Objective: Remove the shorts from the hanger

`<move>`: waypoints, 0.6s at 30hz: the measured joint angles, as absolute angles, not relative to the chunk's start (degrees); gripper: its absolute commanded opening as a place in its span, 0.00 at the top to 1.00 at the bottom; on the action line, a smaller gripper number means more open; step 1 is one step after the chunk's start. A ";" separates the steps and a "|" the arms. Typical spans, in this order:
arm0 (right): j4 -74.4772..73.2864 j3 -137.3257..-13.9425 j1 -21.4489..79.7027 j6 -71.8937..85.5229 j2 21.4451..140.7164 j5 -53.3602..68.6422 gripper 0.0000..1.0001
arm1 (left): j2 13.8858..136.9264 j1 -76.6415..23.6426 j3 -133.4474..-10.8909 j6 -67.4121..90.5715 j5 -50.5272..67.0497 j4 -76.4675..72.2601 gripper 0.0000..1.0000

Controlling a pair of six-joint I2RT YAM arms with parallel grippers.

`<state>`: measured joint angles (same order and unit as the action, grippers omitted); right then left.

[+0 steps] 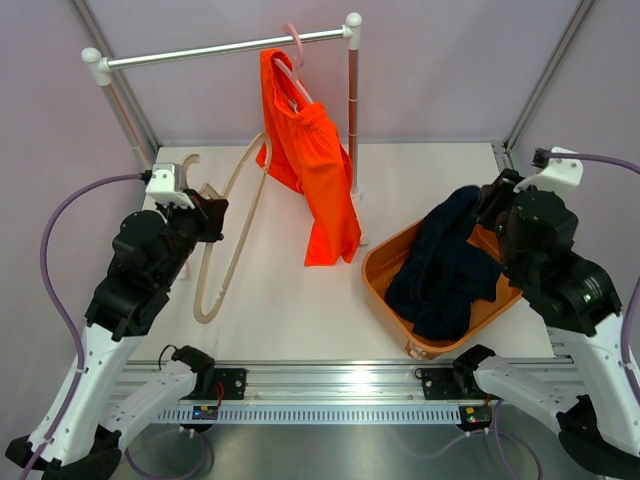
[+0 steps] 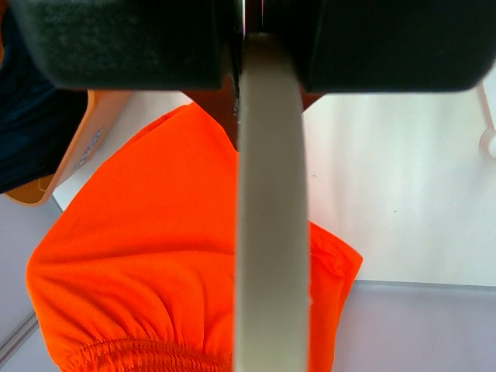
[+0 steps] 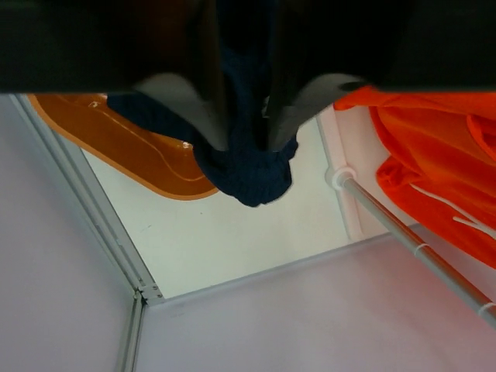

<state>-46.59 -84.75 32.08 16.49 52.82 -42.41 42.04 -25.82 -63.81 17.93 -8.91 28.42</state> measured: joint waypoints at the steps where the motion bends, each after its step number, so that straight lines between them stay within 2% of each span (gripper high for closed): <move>1: -46.68 -84.12 32.08 17.19 51.35 -42.24 0.48 | 42.33 -25.82 -64.14 17.93 -9.15 28.71 1.00; 2: -46.70 -83.72 32.08 17.74 50.22 -42.09 0.40 | 42.94 -25.82 -64.62 17.93 -9.41 29.02 1.00; 8: -47.48 -82.52 32.08 20.01 47.31 -39.94 0.28 | 48.77 -25.82 -69.30 17.78 -9.96 30.61 1.00; 15: -47.99 -81.21 32.08 20.38 48.82 -36.25 0.26 | 61.19 -24.25 -81.62 16.60 -10.22 34.65 1.00; 18: -47.86 -81.47 32.08 20.32 50.00 -34.28 0.26 | 66.35 -20.14 -86.50 16.27 -8.93 35.11 1.00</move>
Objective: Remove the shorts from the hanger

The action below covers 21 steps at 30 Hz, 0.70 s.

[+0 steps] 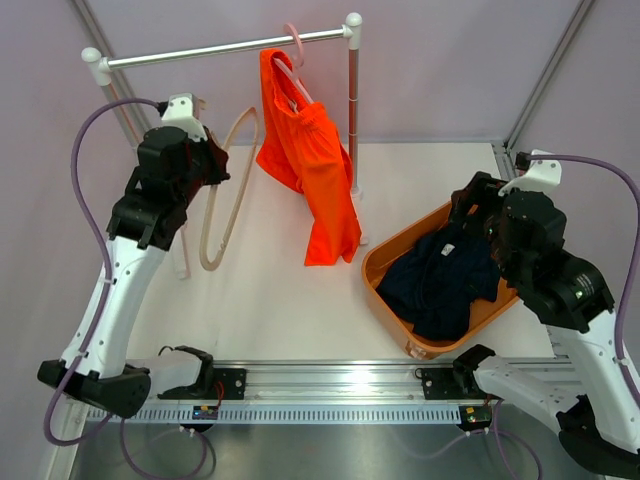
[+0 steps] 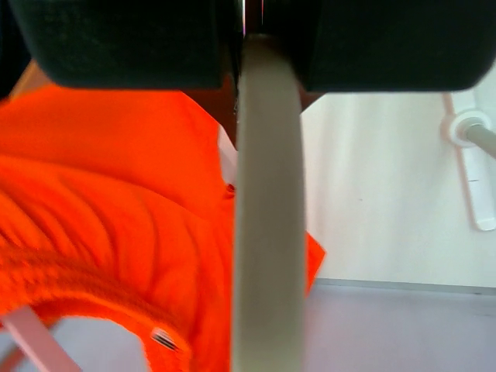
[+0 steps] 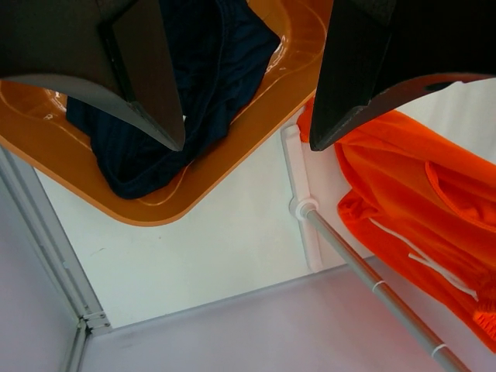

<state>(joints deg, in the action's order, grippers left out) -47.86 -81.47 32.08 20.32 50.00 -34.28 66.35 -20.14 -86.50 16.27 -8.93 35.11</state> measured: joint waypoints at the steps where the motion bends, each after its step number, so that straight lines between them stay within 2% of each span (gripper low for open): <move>1: -47.88 -81.67 32.08 20.27 50.52 -33.36 0.26 | 67.85 -18.37 -87.72 16.25 -8.54 35.53 1.00; 6: -47.57 -82.06 32.10 19.94 52.84 -30.44 0.26 | 76.51 -13.06 -98.39 15.77 -8.12 38.70 1.00; 14: -46.39 -82.19 32.08 19.70 55.55 -26.81 0.26 | 87.77 -11.92 -117.64 12.84 -9.78 41.04 1.00; 21: -46.19 -82.56 32.08 19.68 56.03 -25.63 0.27 | 94.94 -10.15 -127.20 10.00 -12.05 40.99 1.00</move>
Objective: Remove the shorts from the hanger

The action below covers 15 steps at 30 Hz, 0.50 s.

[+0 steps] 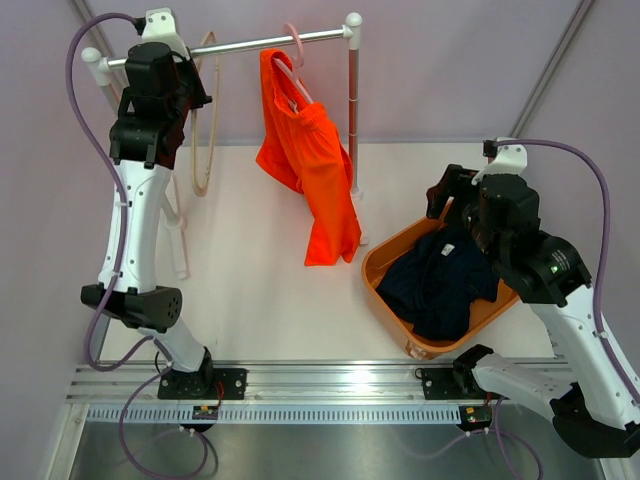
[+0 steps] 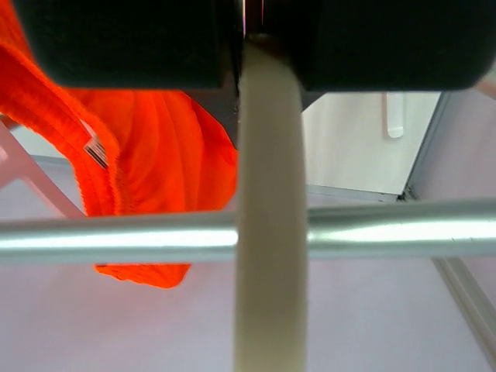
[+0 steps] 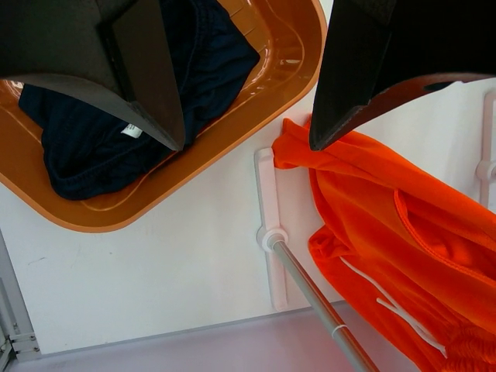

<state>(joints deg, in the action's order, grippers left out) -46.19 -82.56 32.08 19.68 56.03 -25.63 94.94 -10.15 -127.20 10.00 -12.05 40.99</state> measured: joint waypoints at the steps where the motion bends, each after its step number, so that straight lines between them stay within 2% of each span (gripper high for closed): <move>1: -46.19 -82.78 32.08 19.66 56.05 -25.45 0.27 | 96.14 -9.52 -128.29 9.69 -12.29 40.97 1.00; 15: -46.39 -83.24 32.08 19.31 56.01 -24.21 0.27 | 102.96 -3.97 -129.03 8.56 -12.40 37.43 0.98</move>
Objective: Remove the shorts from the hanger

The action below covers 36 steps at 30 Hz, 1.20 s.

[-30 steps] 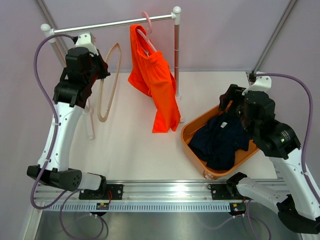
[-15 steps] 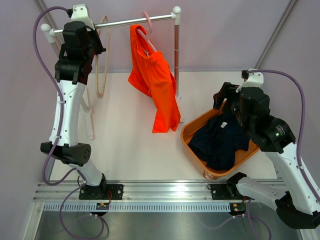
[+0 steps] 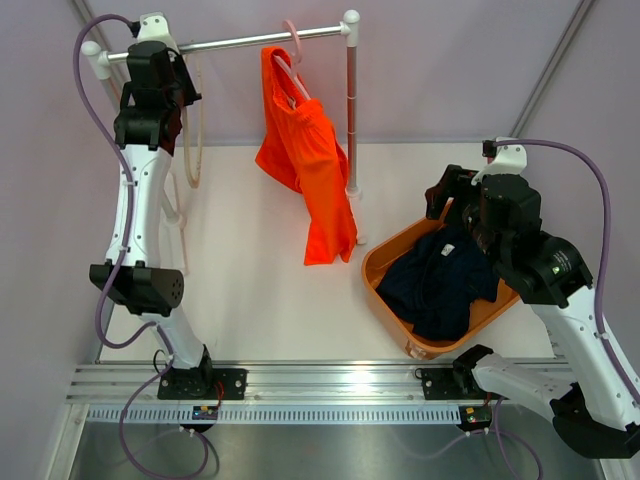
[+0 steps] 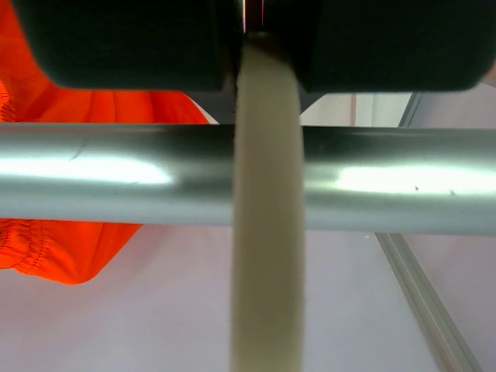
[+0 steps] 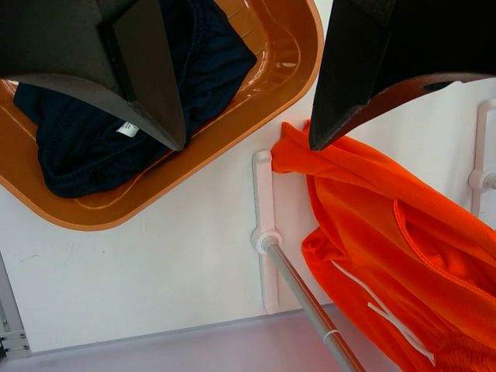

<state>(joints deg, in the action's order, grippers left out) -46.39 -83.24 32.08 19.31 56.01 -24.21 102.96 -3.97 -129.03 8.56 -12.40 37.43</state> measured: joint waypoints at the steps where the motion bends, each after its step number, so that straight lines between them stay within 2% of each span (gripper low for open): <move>1: -46.41 -83.24 32.08 19.33 56.01 -24.10 0.27 | 102.96 -3.92 -128.75 8.56 -12.40 37.17 0.97; 16: -46.39 -82.81 32.08 19.88 56.49 -21.43 0.28 | 96.09 -3.81 -115.52 8.54 -12.23 31.18 0.74; 17: -46.37 -82.65 32.08 19.94 56.51 -21.39 0.27 | 95.90 -3.79 -115.42 8.51 -12.25 31.14 0.68; 19: -46.41 -82.39 32.08 20.01 56.51 -21.28 0.27 | 95.31 -3.79 -115.35 8.34 -12.23 31.14 0.65; 24: -46.41 -82.28 32.08 20.23 56.47 -21.26 0.27 | 92.58 -3.77 -115.33 7.97 -12.25 31.22 0.45; 36: -46.46 -81.80 32.08 20.38 56.14 -21.23 0.27 | 80.14 -4.56 -115.37 8.38 -13.34 33.76 0.41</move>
<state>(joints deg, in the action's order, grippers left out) -46.46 -81.80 32.08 20.38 56.14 -21.23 80.14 -4.56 -115.37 8.38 -13.34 33.76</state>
